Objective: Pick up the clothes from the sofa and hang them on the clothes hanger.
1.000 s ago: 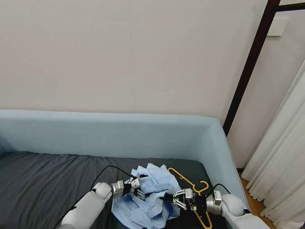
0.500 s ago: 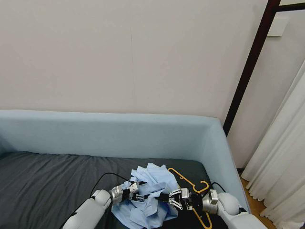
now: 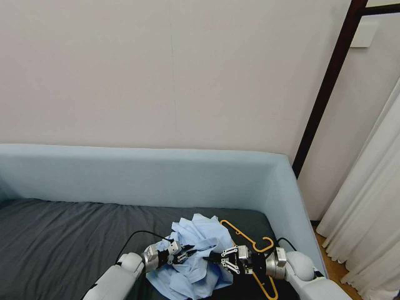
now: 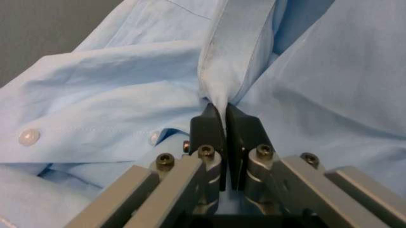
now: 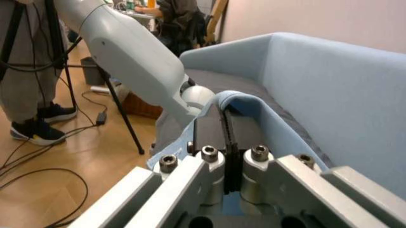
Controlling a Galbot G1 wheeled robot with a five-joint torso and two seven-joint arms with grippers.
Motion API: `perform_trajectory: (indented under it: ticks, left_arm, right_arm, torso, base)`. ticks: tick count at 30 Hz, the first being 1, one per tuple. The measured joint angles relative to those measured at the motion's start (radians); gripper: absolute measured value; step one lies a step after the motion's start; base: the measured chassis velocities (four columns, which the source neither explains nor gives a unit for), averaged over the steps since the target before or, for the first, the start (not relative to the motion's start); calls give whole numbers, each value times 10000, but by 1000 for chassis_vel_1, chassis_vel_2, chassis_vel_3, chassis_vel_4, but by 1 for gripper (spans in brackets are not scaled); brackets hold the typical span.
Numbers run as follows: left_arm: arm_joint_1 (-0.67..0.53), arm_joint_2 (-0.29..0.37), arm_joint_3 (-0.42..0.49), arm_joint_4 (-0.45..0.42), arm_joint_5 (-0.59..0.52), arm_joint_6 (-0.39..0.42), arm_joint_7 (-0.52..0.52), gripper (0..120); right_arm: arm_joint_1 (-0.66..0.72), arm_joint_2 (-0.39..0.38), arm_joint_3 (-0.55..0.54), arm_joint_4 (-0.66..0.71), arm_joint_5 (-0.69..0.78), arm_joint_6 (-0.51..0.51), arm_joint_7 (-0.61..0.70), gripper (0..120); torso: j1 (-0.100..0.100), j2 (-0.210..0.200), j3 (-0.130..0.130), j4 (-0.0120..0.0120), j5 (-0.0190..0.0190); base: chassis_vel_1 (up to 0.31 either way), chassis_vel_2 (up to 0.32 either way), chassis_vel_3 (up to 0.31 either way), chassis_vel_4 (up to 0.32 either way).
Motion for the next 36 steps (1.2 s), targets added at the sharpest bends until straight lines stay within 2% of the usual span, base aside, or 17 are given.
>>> perform_trajectory:
  ticks: [3,12,15,16,17,18,20,22,25,26,27,30,32,34,36]
  left_arm:
    - [56,-3,-84,-5,-54,-34,8,0]
    - [203,239,-390,-965,-1034,-347,5,0]
    - [216,564,-801,-2092,-1958,-458,29,0]
    - [216,564,-801,-2092,-1958,-458,29,0]
    - [237,874,-929,-2990,-2563,-437,-297,0]
    - [287,1171,-972,-3798,-3003,-325,-891,0]
    - [291,1679,-1013,-5178,-3538,-84,-1951,0]
    - [263,1795,-1025,-5475,-3621,-16,-2158,0]
    - [-208,2331,-1054,-6753,-3915,413,-3394,0]
    - [-208,2331,-1054,-6753,-3915,413,-3394,0]
    - [-525,2404,-996,-6998,-4002,538,-3685,0]
    - [-1476,2422,-710,-7501,-4154,906,-4198,0]
    - [-1620,2450,-673,-7635,-4176,1001,-4311,0]
    - [-2030,2736,-642,-8366,-4231,1424,-4850,0]
    - [-2270,3072,-682,-9059,-4241,1839,-5496,0]
  right_arm:
    - [3,8,0,0,0,1,17,0]
    - [-10,-34,4,-7,29,311,718,0]
    - [-50,-260,-7,66,59,441,2071,0]
    - [-50,-260,-7,66,59,441,2071,0]
    - [-31,-503,-47,165,124,446,2941,0]
    - [118,-768,-123,274,411,371,3225,0]
    - [562,-1176,-247,400,1145,142,2835,0]
    - [706,-1276,-263,424,1357,85,2629,0]
    - [1507,-1955,-210,737,2478,-431,1650,0]
    - [1507,-1955,-210,737,2478,-431,1650,0]
    - [1693,-2304,-86,1005,2799,-605,1511,0]
    - [2138,-3446,203,1913,3845,-975,1536,0]
    - [2296,-3655,204,2074,4059,-1066,1560,0]
    - [3170,-4259,10,2387,4719,-1658,1356,0]
    - [4320,-4654,-416,2426,5093,-2018,1204,0]
  torso:
    - [0,0,0,0,0]
    - [0,-1,0,0,-1]
    - [0,0,0,0,3]
    - [0,0,0,0,3]
    - [0,-1,0,-3,-1]
    - [0,0,0,-4,4]
    - [0,0,0,0,0]
    - [0,0,0,2,2]
    - [0,0,1,8,2]
    - [0,0,1,8,2]
    - [0,0,1,9,6]
    - [1,0,1,-7,0]
    - [0,0,0,-11,1]
    - [0,0,0,-15,6]
    - [1,0,0,-2,4]
  base:
    - [0,0,0,0]
    - [0,0,0,0]
    - [0,0,0,0]
    - [0,0,0,0]
    - [0,0,0,0]
    - [0,0,0,0]
    - [0,0,0,0]
    - [0,0,0,0]
    - [0,0,0,0]
    - [0,0,0,0]
    - [0,0,0,0]
    - [0,0,0,0]
    - [0,0,0,0]
    - [0,0,0,0]
    - [0,0,0,0]
